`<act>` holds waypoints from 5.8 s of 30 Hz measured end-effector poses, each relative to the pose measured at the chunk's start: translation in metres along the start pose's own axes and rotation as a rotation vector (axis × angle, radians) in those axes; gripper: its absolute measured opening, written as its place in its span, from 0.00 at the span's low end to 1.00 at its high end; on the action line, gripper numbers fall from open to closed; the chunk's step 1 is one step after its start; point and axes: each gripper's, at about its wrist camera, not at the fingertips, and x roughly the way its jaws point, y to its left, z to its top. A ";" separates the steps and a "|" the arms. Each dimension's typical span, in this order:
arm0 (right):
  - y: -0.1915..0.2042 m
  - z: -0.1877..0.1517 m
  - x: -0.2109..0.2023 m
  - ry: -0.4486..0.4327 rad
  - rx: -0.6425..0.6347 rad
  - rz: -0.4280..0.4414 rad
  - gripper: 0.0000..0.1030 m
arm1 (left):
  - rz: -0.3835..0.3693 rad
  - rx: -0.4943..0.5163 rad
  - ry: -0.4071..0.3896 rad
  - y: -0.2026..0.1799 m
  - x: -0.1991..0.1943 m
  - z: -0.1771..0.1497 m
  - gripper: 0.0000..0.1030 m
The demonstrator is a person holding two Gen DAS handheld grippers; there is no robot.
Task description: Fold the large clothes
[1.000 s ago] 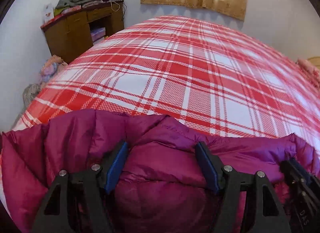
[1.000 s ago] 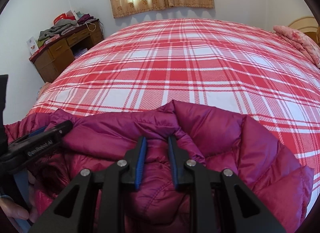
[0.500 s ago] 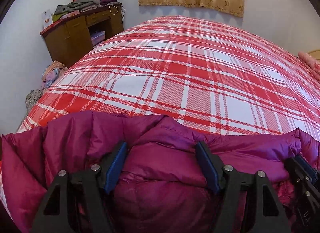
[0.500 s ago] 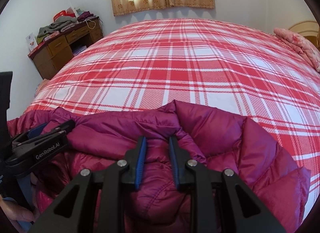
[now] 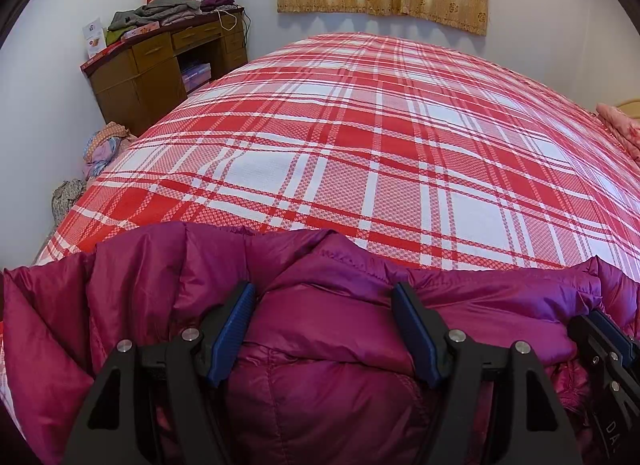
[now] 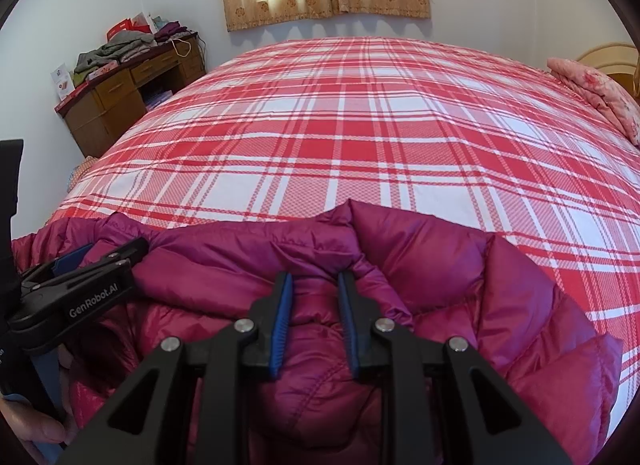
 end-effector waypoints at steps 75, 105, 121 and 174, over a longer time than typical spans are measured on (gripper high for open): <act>-0.128 -0.293 -0.420 -0.106 0.141 0.137 0.77 | -0.196 -0.021 0.046 0.223 -0.309 -0.330 0.73; -0.062 -0.347 -0.317 0.177 0.069 0.344 0.09 | -0.286 -0.007 -0.026 0.216 -0.325 -0.344 0.06; -0.068 -0.282 -0.413 -0.163 0.129 0.528 0.09 | -0.480 -0.067 -0.274 0.211 -0.412 -0.306 0.04; -0.107 -0.070 -0.103 -0.095 0.299 0.001 0.18 | -0.018 -0.196 -0.007 0.120 -0.068 -0.066 0.14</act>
